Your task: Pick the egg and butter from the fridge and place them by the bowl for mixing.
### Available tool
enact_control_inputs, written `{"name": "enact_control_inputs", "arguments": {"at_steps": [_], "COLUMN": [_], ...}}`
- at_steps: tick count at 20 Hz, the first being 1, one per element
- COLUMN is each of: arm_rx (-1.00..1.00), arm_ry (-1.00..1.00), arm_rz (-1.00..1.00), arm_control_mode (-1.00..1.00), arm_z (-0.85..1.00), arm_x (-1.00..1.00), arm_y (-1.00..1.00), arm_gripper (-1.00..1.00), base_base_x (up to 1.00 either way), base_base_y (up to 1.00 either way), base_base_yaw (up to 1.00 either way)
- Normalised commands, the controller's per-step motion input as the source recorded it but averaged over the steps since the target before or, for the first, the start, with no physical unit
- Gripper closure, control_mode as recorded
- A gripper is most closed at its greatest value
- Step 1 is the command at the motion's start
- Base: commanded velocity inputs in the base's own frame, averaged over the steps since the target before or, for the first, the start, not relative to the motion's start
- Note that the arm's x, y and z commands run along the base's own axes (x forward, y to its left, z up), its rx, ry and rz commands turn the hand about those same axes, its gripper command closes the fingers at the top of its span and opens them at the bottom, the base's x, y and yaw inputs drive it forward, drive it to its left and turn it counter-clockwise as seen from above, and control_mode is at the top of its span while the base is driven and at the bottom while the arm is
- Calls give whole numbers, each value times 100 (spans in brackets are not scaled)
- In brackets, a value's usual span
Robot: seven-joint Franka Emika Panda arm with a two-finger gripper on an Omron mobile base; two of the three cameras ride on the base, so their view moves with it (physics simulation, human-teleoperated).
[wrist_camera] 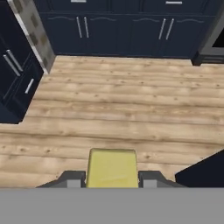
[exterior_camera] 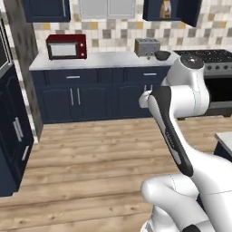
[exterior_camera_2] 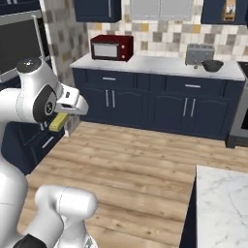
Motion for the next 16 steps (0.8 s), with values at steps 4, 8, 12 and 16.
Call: {"name": "enact_control_inputs", "arguments": {"at_steps": [4, 8, 12, 16], "arm_rx": [0, 0, 0, 0], "arm_ry": [0, 0, 0, 0], "arm_rz": [0, 0, 0, 0], "arm_control_mode": [100, 100, 100, 100], "arm_z": [0, 0, 0, 0], "arm_x": [0, 0, 0, 0], "arm_y": [0, 0, 0, 0], "arm_gripper": [100, 100, 100, 100], "base_base_x": [94, 92, 85, 72], "base_base_y": [-8, -13, -11, -7], "base_base_yaw": [2, 0, -1, -13]}}
